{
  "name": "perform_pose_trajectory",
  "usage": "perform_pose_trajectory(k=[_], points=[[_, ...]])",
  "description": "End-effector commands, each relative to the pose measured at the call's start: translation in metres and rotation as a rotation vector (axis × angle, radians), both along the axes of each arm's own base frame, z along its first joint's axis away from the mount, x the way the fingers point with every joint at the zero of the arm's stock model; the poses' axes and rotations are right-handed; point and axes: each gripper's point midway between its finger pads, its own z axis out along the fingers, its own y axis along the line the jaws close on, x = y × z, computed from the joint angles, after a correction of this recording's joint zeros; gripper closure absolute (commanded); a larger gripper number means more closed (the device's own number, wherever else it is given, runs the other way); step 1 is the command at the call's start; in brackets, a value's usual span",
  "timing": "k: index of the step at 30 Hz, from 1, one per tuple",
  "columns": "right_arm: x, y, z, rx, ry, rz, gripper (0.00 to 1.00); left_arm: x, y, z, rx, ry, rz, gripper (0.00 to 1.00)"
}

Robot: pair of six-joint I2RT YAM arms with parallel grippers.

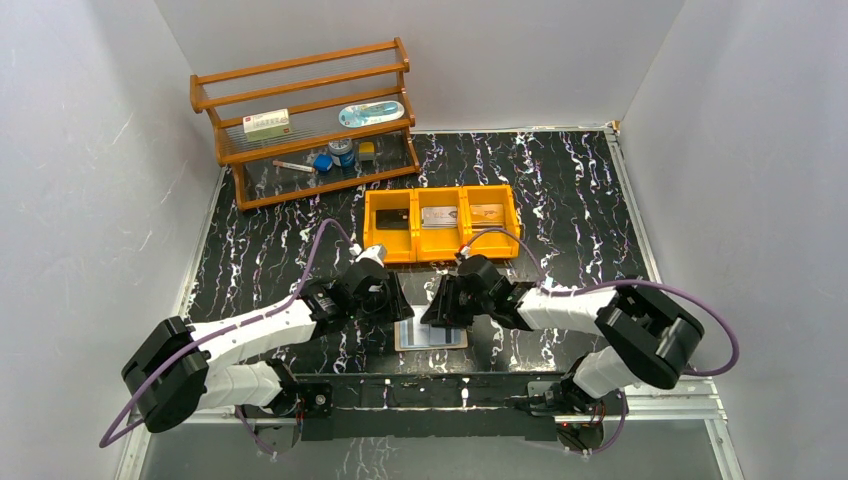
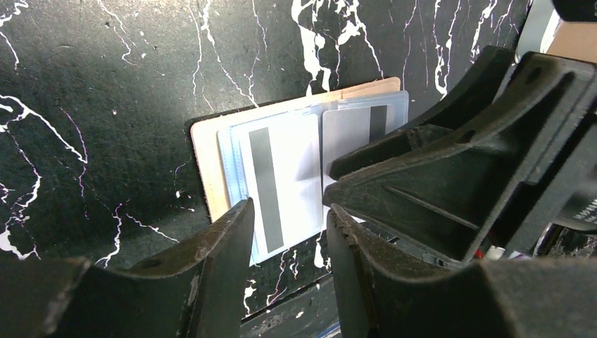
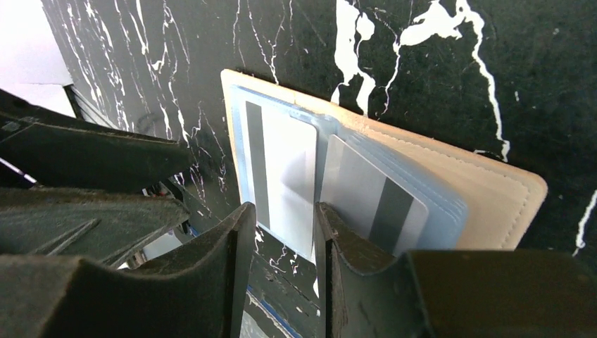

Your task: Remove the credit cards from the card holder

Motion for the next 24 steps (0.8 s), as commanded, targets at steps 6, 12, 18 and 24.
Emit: perform_pose_trajectory(k=[6, 12, 18, 24], points=[[0.013, 0.002, -0.002, -0.002, -0.006, -0.024, 0.57, -0.009, -0.007, -0.011, 0.011, 0.03, -0.088, 0.61], [0.011, -0.004, -0.015, 0.002, 0.03, -0.037, 0.65, -0.012, -0.015, -0.025, 0.028, 0.077, -0.13, 0.63], [0.008, -0.001, -0.016, 0.039, 0.048, -0.017, 0.69, -0.015, -0.013, -0.037, 0.058, 0.108, -0.135, 0.66], [0.006, 0.001, -0.013, 0.103, 0.066, -0.014, 0.75, -0.016, -0.01, -0.039, 0.069, 0.106, -0.129, 0.73]])
